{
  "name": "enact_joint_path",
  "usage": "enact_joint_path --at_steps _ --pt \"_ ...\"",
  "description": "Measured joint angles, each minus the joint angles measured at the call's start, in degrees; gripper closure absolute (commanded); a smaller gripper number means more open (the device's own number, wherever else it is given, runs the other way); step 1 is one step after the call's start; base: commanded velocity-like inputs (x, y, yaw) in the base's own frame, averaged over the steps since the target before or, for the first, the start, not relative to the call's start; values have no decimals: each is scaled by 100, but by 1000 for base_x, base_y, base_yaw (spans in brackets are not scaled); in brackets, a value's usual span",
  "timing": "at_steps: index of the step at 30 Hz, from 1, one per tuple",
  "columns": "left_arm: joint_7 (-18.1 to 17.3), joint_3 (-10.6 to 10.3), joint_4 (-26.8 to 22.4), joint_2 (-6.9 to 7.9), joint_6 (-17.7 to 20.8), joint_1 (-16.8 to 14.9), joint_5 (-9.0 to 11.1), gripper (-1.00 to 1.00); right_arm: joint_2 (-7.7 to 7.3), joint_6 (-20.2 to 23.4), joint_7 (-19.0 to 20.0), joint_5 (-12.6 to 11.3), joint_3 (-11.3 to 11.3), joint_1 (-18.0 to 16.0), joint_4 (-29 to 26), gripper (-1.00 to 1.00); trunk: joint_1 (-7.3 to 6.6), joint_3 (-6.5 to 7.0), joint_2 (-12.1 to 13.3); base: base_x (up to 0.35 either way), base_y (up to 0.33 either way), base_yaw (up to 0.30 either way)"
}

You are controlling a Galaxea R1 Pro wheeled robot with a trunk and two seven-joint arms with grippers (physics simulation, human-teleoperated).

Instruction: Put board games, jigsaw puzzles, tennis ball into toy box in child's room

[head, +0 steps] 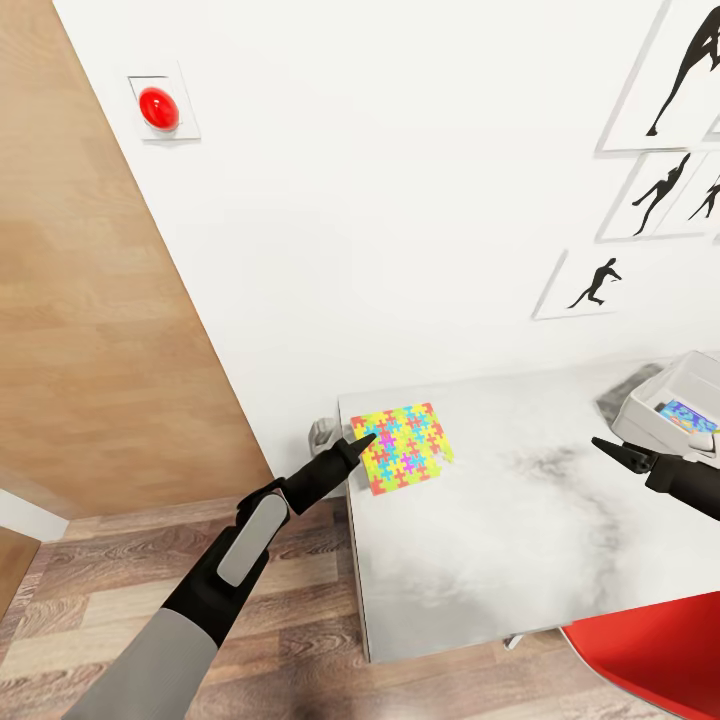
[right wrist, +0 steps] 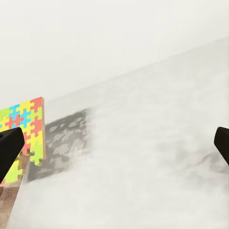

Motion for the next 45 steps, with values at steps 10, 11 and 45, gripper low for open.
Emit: enact_joint_path --at_steps 10,11,45 --pt "0 0 0 0 0 0 0 100 0 0 0 0 0 0 0 -100 0 0 0 0 0 0" --pt "0 0 0 0 0 0 0 100 0 0 0 0 0 0 0 -100 0 0 0 0 0 0" --pt "-36 518 -166 223 45 41 38 100 1 417 11 -67 89 104 -31 -100 0 0 0 0 0 -202"
